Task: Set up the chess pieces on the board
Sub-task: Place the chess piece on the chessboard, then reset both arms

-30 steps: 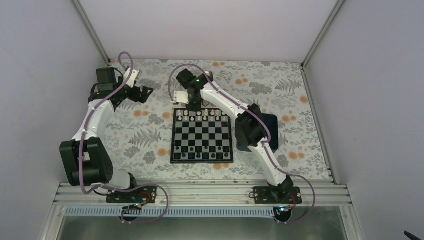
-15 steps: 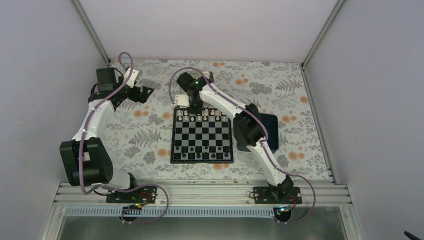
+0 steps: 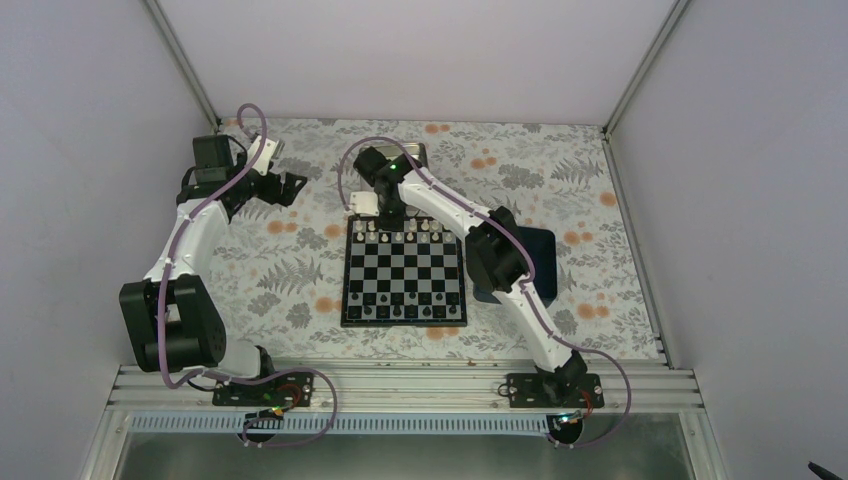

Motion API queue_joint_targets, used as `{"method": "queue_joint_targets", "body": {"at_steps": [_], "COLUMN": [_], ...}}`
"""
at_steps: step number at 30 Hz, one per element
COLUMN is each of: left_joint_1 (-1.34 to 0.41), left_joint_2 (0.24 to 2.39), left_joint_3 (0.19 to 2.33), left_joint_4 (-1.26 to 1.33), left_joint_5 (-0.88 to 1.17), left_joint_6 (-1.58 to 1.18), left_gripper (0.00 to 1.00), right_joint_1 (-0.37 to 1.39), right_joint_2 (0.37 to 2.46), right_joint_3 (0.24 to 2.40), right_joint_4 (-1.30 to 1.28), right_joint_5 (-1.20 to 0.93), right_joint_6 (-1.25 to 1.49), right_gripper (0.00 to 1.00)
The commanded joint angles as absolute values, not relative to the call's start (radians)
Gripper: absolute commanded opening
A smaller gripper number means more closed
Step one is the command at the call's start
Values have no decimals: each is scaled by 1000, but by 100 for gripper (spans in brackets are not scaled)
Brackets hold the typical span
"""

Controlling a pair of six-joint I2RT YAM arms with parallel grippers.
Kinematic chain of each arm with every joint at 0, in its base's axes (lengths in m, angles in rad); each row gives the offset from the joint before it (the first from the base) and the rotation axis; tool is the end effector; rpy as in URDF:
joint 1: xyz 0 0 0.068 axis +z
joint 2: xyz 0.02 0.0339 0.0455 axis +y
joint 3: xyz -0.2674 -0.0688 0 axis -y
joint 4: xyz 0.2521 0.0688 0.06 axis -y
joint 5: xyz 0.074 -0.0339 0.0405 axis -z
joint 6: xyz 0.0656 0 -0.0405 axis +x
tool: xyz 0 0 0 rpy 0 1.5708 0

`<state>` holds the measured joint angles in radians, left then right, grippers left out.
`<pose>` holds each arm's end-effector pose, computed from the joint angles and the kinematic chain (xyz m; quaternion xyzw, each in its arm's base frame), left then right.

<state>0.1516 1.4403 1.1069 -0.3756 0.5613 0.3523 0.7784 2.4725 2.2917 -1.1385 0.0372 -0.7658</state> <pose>0.3427 0.0170 0.2685 0.2026 0.8571 -0.1437 0.4514 0.3743 0.3657 0.1579 -0.6903 0.7123 -0.0177 0.1255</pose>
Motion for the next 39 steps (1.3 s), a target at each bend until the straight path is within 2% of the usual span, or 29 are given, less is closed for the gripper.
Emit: {"method": "queue_joint_targets", "body": {"at_steps": [1,9,11,15,24,25,26,27,30,34,39], "left_joint_1": [159,160,160,160,160,160,160,159,160,160,160], "left_joint_2": [1427,1424,1426,1426,1414,1408,1404,1399,1401,1392,1395], "left_joint_3": [1095,1092,1092,1093,1090,1087,1082,1080,1081,1076,1078], "left_joint_4": [-352,-347,-347,-348,-345,-337,-331,-327,-324,-312,-311], "left_joint_5": [589,589,590,588,575,568,561,550,534,520,511], "left_joint_6": [365,364,365,364,360,358,355,352,345,337,332], "left_gripper": [98,98,98,98,98,99,99,100,100,100,100], "right_joint_1": [792,796,796,795,776,770,759,746,687,596,420], "right_joint_2": [2482,2475,2470,2449,2256,2212,2161,2102,1901,1654,1534], "right_joint_3": [2282,2278,2278,2275,2235,2205,2166,2114,1878,1506,1290], "right_joint_4": [-1141,-1130,-1121,-1093,-1049,-1049,-1039,-1014,-876,-563,-339], "right_joint_5": [16,34,42,57,90,94,95,99,144,347,235], "right_joint_6": [-773,-773,-768,-759,-701,-688,-673,-655,-608,-599,-538], "right_gripper": [12,18,23,39,52,56,73,97,100,100,100]}}
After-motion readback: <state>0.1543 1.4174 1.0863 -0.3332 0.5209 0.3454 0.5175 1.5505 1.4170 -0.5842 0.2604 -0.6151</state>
